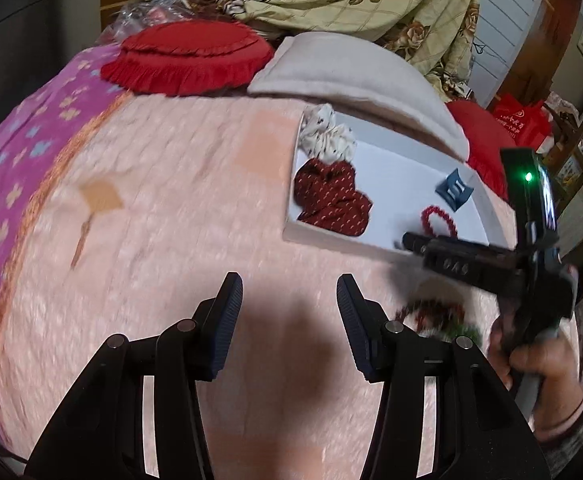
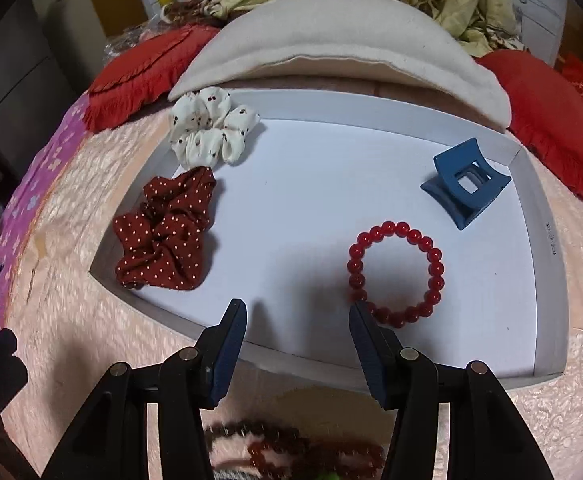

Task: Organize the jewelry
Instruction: 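Release the red bracelet and scrunchie in the tray, open both tools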

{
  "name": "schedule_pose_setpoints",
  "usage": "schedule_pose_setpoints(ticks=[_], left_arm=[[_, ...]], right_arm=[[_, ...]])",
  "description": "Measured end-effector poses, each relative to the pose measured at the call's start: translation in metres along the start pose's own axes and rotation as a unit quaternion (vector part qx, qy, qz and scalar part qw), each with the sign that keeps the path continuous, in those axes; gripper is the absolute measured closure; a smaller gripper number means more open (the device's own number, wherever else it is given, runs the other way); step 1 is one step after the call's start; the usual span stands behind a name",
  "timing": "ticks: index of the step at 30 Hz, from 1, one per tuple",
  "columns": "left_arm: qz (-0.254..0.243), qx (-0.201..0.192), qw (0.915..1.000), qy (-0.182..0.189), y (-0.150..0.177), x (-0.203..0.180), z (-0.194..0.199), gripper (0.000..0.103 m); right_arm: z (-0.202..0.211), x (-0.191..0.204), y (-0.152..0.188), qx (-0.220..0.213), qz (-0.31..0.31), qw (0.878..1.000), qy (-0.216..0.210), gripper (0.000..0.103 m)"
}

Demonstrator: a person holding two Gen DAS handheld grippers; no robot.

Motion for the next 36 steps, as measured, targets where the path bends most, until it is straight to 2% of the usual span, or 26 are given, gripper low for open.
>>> schedule_pose_setpoints(ticks=[8,10,15,18,22,27,31,33,34,35,36], left_arm=[[0.004,0.013,0.9996,-0.026,0.024,0.003,0.006,0.054],[0.005,0.016,0.9995,-0.025,0.027,0.003,0.010,0.054],[-0.013,0.011,0.9993,-0.032,0.035,-0.006,0.024,0.054],[-0.030,0.018,0.9993,-0.014,0.042,-0.019,0.022,0.054],[-0.056,0.044,0.9972,0.024,0.051,-0.045,0.006,0.054],[-0.104,0.068,0.9905,0.059,0.050,-0.086,-0.025,0.054],[-0.108,0.088,0.9871,0.080,0.043,-0.102,-0.048,0.055],[-0.110,0.088,0.9868,0.080,0.038,-0.109,-0.055,0.066],[-0.113,0.090,0.9867,0.076,0.036,-0.112,-0.058,0.084],[-0.112,0.089,0.9870,0.074,0.035,-0.113,-0.060,0.094],[-0.107,0.089,0.9878,0.070,0.034,-0.112,-0.058,0.095]], right_arm=[[0.017,-0.015,0.023,0.000,0.010,1.000,-0.003,0.052],[0.032,-0.018,0.026,-0.025,0.001,1.000,-0.002,0.052],[0.097,-0.043,0.048,-0.095,-0.027,0.995,-0.034,0.051],[0.116,-0.072,0.073,-0.103,-0.053,0.993,-0.034,0.051],[0.109,-0.108,0.111,-0.075,-0.070,0.995,-0.010,0.051],[0.099,-0.122,0.135,-0.066,-0.088,0.994,-0.012,0.052],[0.100,-0.120,0.149,-0.072,-0.075,0.995,0.001,0.052],[0.100,-0.120,0.157,-0.074,-0.069,0.995,0.007,0.052],[0.100,-0.119,0.159,-0.074,-0.067,0.995,0.008,0.052],[0.100,-0.120,0.163,-0.075,-0.066,0.995,0.010,0.052],[0.100,-0.120,0.166,-0.075,-0.065,0.995,0.012,0.052]])
Point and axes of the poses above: each gripper's, at about its wrist camera, not at the fingertips, and z roughly against the way its jaws point, x to its left, y to its underside, the point moved 1 cm from there along -z, roughly the way its jaws point, and after that the axes turned 8 degrees about -z, right-handed, at the moved point
